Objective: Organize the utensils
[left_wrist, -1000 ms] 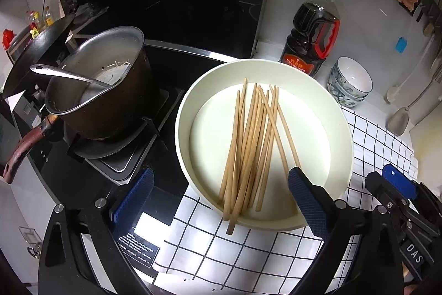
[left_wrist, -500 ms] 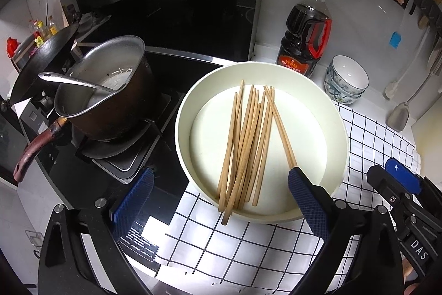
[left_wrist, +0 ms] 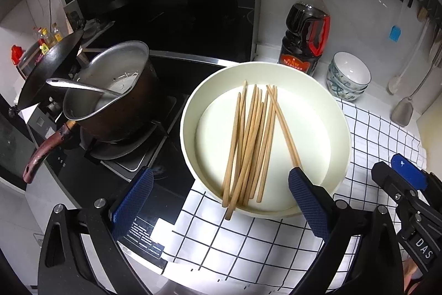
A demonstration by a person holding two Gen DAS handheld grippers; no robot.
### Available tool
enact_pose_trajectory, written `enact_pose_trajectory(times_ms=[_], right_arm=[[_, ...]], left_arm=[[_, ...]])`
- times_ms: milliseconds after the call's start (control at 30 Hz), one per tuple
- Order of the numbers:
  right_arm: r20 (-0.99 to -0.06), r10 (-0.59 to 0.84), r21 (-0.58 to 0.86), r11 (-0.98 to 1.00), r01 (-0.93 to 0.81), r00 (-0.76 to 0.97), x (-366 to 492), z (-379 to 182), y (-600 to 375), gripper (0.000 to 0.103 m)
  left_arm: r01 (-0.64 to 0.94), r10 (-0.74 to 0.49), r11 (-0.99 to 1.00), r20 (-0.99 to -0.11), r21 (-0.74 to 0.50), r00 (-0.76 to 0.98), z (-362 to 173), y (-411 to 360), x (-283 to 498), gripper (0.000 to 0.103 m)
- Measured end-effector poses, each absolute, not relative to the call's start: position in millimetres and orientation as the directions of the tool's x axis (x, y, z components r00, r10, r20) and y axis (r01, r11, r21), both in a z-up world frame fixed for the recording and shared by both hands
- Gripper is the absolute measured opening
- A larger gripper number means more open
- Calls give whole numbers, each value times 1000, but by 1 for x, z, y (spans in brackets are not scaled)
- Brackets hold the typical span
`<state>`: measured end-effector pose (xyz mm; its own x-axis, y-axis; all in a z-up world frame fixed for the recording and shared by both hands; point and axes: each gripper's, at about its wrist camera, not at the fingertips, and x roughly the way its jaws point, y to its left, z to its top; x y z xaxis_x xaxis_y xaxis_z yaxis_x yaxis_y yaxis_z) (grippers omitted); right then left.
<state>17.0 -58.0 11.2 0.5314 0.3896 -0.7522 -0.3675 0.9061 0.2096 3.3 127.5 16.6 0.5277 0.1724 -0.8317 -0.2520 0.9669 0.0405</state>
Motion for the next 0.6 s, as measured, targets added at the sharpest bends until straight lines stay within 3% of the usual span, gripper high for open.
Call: enact_pose_trajectory(times_ms=[600], right_arm=[[-749,391,211,906,-367,535,13,13,-60,55]], left_arm=[[-262,185,964,-837,52,514,16,126,0,97]])
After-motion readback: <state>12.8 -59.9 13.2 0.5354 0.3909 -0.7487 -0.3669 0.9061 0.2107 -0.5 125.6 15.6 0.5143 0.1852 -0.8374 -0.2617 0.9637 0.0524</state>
